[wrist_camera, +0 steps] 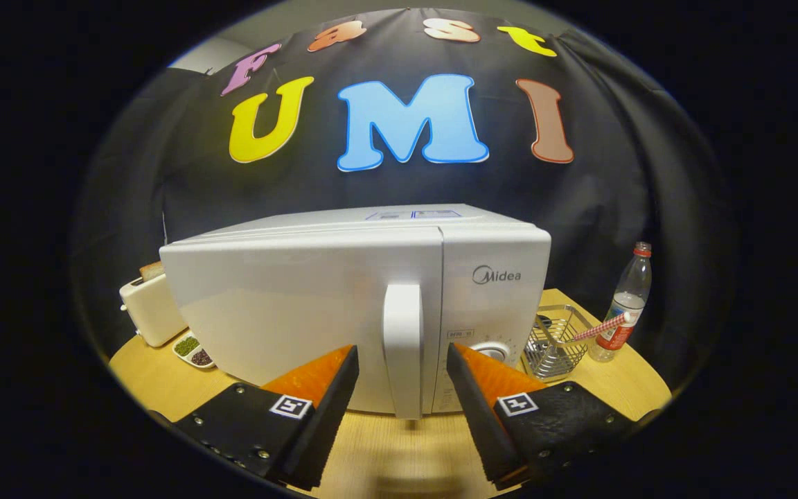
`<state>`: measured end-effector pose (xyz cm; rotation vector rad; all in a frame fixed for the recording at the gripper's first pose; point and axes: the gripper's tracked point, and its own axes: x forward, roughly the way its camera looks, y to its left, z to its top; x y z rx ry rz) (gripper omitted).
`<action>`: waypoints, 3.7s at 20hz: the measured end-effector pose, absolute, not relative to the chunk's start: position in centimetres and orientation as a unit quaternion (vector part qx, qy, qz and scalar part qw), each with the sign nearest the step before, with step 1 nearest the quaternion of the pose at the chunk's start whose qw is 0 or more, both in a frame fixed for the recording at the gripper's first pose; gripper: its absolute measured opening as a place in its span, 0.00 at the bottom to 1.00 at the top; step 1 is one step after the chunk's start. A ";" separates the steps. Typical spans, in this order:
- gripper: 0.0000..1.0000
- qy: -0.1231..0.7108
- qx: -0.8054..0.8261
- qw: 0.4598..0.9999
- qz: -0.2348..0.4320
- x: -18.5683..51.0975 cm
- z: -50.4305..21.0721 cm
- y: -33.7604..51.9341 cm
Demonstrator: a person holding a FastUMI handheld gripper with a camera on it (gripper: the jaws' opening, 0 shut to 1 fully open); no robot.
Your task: Open the microwave, put the food inside, and close the microwave door.
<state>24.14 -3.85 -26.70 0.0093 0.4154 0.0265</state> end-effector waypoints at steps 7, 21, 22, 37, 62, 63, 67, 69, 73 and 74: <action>0.29 0.224 0.008 0.975 0.000 24.4 -27.6 -3.9; 0.11 0.232 -0.035 0.972 0.018 17.7 -27.1 -2.3; 0.11 0.238 -0.030 0.971 0.019 17.2 -27.0 -2.1; 0.42 0.268 -0.044 0.962 0.040 7.2 -24.7 5.4; 0.46 0.271 -0.066 0.945 0.171 -5.0 -24.0 25.3; 0.46 0.278 -0.058 0.940 0.187 -5.4 -24.1 26.0; 0.45 0.277 -0.035 0.921 0.272 -8.6 -22.5 28.5; 0.46 0.253 -0.021 0.920 0.299 -9.5 -20.2 28.5; 0.87 0.212 -0.005 0.931 0.296 -9.2 -16.2 25.5; 0.88 0.202 -0.001 0.936 0.290 -8.9 -15.4 24.3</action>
